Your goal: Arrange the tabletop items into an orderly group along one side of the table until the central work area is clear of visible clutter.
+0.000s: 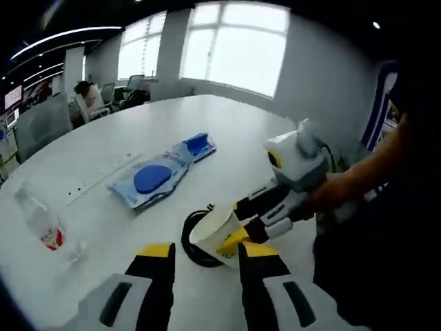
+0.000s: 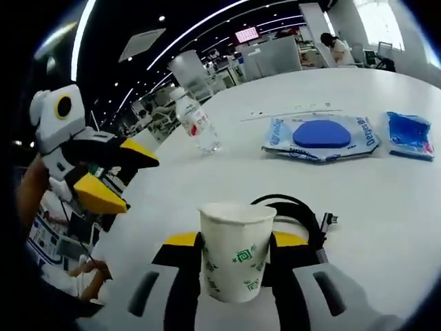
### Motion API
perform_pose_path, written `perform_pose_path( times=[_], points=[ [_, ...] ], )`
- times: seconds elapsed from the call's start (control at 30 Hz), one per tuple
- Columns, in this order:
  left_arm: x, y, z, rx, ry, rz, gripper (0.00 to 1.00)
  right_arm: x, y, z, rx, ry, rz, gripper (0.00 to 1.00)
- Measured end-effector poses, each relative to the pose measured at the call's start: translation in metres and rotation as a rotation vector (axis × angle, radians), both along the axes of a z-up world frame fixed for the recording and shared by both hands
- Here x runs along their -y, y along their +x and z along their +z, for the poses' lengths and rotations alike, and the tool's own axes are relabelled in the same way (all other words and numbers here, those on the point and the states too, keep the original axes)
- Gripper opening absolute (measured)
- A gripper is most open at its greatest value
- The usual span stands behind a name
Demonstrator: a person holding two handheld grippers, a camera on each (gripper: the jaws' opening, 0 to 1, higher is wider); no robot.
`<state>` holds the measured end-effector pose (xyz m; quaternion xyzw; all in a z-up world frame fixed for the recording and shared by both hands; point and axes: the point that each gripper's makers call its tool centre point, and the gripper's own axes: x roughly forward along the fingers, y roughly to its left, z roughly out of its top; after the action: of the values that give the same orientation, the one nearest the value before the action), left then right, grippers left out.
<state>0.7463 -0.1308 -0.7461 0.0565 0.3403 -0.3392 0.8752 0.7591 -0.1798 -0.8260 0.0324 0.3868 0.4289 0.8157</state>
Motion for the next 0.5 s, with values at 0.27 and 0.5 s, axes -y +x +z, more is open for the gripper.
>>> perform_pose_path(
  times=[0.27, 0.5],
  points=[
    [0.035, 0.004, -0.005, -0.051, 0.12, -0.274, 0.16, -0.008, -0.009, 0.009, 0.089, -0.025, 0.08, 0.34],
    [0.055, 0.001, -0.016, -0.097, 0.179, -0.398, 0.12, -0.012, -0.014, 0.01, 0.124, -0.038, 0.12, 0.34]
  ],
)
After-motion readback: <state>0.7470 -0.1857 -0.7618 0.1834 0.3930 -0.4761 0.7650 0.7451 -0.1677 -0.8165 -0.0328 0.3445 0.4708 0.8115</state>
